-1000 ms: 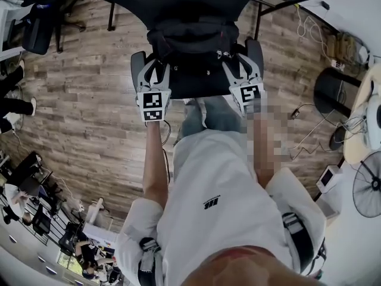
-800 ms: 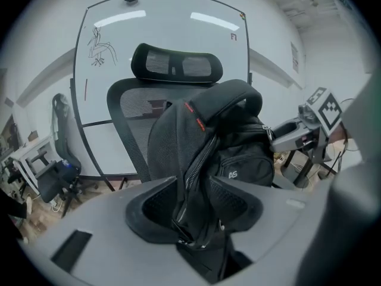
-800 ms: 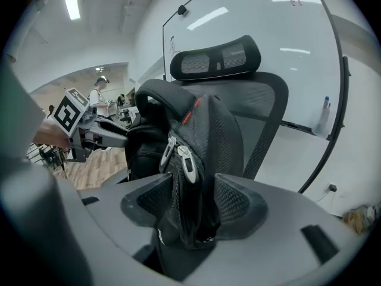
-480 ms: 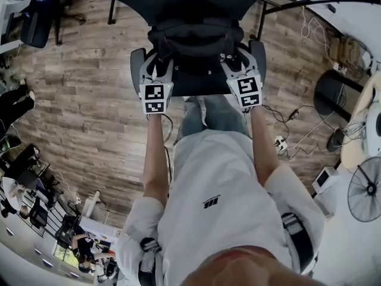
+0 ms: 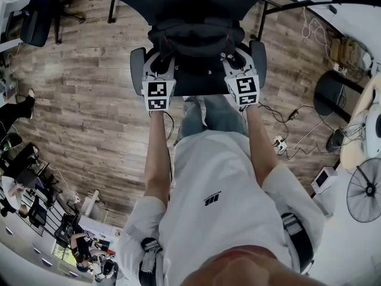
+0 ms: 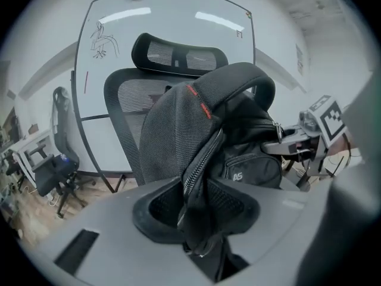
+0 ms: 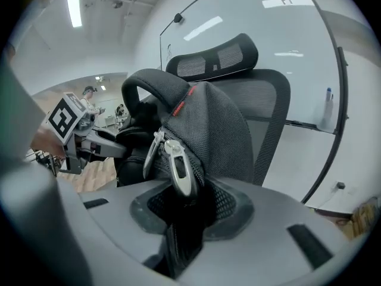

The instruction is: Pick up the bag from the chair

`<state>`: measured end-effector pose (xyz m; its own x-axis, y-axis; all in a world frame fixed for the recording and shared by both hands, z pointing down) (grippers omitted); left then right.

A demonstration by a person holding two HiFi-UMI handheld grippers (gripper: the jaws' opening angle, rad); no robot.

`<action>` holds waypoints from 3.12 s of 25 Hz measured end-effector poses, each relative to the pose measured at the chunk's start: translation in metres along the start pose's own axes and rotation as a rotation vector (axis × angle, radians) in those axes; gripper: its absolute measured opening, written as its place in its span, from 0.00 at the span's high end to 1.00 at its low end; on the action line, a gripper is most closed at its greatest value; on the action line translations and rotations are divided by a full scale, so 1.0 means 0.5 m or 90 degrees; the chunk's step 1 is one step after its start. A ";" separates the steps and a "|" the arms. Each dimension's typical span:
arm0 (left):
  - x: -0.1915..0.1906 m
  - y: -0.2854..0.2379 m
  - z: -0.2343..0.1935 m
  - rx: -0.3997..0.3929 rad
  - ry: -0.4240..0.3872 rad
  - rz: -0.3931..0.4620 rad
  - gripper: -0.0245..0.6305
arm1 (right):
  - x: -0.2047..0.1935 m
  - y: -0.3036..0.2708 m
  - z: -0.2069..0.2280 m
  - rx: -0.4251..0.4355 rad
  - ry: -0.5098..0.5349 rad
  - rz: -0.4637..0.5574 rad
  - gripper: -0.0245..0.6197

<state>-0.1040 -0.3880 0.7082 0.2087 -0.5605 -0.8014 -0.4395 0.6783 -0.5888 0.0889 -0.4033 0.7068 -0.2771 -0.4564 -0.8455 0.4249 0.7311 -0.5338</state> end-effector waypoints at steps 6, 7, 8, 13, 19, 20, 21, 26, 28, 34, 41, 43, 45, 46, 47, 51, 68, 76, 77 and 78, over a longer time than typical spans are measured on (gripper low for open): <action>0.003 -0.005 0.004 0.008 0.029 0.026 0.89 | 0.004 -0.003 -0.007 -0.013 -0.039 0.012 0.93; 0.003 -0.004 0.005 0.008 0.034 0.030 0.90 | 0.004 -0.001 -0.008 -0.015 -0.047 0.013 0.93; 0.003 -0.003 0.007 0.008 0.039 0.032 0.91 | 0.003 0.002 -0.008 -0.016 -0.053 0.015 0.94; 0.007 0.007 0.015 0.009 0.064 0.040 0.92 | 0.006 0.017 -0.011 -0.005 -0.082 0.007 0.94; 0.016 0.011 0.014 0.010 0.084 0.038 0.92 | 0.018 0.024 -0.008 -0.017 -0.110 0.004 0.95; 0.018 0.012 0.012 0.011 0.088 0.036 0.92 | 0.021 0.024 -0.007 -0.017 -0.114 0.003 0.95; 0.021 0.012 0.011 0.012 0.090 0.035 0.92 | 0.025 0.024 -0.007 -0.017 -0.118 0.001 0.95; 0.039 0.018 0.013 0.013 0.106 0.043 0.93 | 0.041 0.031 0.000 -0.019 -0.151 -0.003 0.95; 0.046 0.024 0.012 0.013 0.111 0.046 0.93 | 0.051 0.035 0.001 -0.012 -0.162 -0.004 0.95; 0.074 0.044 0.007 0.009 0.106 0.059 0.93 | 0.082 0.050 -0.001 0.000 -0.203 -0.004 0.95; 0.113 0.089 0.018 -0.005 0.097 0.087 0.93 | 0.121 0.094 -0.009 0.000 -0.217 0.011 0.95; 0.131 0.106 0.018 -0.009 0.091 0.099 0.93 | 0.143 0.107 -0.012 -0.002 -0.211 0.021 0.95; 0.152 0.124 0.020 -0.013 0.082 0.114 0.93 | 0.168 0.124 -0.015 -0.005 -0.203 0.032 0.95; 0.164 0.134 0.022 -0.015 0.077 0.122 0.93 | 0.181 0.133 -0.015 -0.007 -0.199 0.039 0.95; 0.175 0.143 0.024 -0.018 0.071 0.130 0.93 | 0.194 0.143 -0.015 -0.009 -0.196 0.046 0.95; 0.221 0.187 0.037 -0.032 0.052 0.161 0.93 | 0.247 0.185 -0.017 -0.017 -0.179 0.074 0.95; 0.345 0.419 0.100 -0.098 -0.019 0.267 0.93 | 0.393 0.418 -0.105 -0.091 -0.146 0.158 0.95; 0.330 0.529 0.175 -0.111 -0.036 0.277 0.93 | 0.380 0.549 -0.159 -0.091 -0.136 0.165 0.95; 0.326 0.542 0.188 -0.112 -0.037 0.279 0.93 | 0.374 0.567 -0.165 -0.090 -0.135 0.167 0.95; 0.320 0.556 0.200 -0.112 -0.037 0.280 0.93 | 0.367 0.585 -0.171 -0.089 -0.133 0.168 0.95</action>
<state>-0.1052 -0.2416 0.4059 0.0152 -0.2070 -0.9782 -0.6374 0.7518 -0.1690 0.0885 -0.2296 0.3961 0.0149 -0.3259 -0.9453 0.3330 0.8931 -0.3026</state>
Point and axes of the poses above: the fingertips, and each gripper's own axes: y backward along the fingers, z to its right, x out of its top, the point moved 1 cm from there along y, backward along the fingers, and after that the axes turned 5 degrees about -x, right-handed, at the moved point
